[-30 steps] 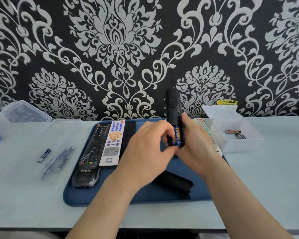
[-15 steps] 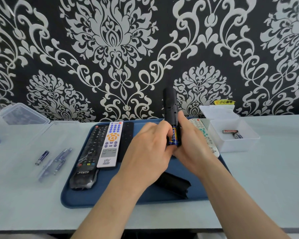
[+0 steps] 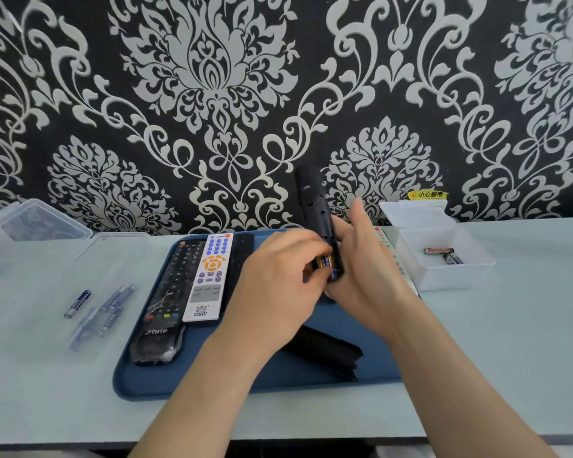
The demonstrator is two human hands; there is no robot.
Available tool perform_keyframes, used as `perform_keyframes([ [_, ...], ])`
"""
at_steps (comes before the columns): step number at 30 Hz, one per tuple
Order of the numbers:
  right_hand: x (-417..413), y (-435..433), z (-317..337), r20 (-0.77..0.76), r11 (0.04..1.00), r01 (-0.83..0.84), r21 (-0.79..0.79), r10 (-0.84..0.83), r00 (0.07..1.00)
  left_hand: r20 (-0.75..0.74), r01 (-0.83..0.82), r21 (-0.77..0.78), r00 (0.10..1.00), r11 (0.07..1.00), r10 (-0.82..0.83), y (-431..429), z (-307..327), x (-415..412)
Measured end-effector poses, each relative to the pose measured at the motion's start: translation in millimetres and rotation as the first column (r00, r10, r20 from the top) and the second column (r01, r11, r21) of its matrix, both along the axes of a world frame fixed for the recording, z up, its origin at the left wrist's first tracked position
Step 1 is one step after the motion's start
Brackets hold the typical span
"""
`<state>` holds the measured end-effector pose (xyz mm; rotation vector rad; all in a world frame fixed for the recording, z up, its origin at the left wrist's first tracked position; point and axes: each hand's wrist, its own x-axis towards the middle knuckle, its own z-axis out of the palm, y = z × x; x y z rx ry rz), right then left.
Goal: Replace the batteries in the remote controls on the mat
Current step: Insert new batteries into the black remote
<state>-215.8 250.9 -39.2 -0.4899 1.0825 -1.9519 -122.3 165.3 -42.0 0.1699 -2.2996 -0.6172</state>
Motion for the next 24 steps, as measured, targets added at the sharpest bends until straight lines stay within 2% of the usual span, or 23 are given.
perform_keyframes([
  [2, -1.8, 1.4, -1.0, -0.037, 0.999, -0.034, 0.002, 0.034, 0.999, 0.043, -0.003, -0.078, 0.999, 0.997, 0.007, -2.8, 1.4, 0.6],
  [5, -3.3, -0.6, -5.5, -0.107, 0.997, -0.067, 0.027, 0.070, 0.992, 0.105, 0.010, -0.113, 0.994, 0.994, 0.002, -7.0, 2.8, 1.9],
  [11, -3.9, 2.1, -7.0, -0.139, 0.991, -0.134, 0.026, 0.137, 0.981, 0.138, 0.043, -0.051, 0.990, 0.998, -0.035, -9.1, 5.1, 3.4],
  [13, -3.8, 2.1, -6.4, -0.135, 0.990, -0.142, 0.022, 0.143, 0.980, 0.114, 0.015, -0.001, 0.993, 1.000, -0.015, -5.6, 4.5, 4.8],
  [17, -5.2, -0.4, -7.7, -0.070, 0.991, -0.128, -0.027, 0.126, 0.990, 0.083, -0.041, 0.238, 0.996, 0.970, 0.022, 1.4, 5.9, 5.8],
  [19, -6.0, -0.6, -8.0, -0.065, 0.991, -0.126, -0.035, 0.124, 0.990, 0.084, -0.042, 0.283, 0.996, 0.958, 0.019, 0.7, 5.0, 4.6],
  [24, -5.8, 0.7, -6.9, -0.102, 0.990, -0.144, -0.012, 0.142, 0.985, 0.127, 0.004, 0.148, 0.992, 0.989, -0.024, -4.3, 7.3, 5.1],
])
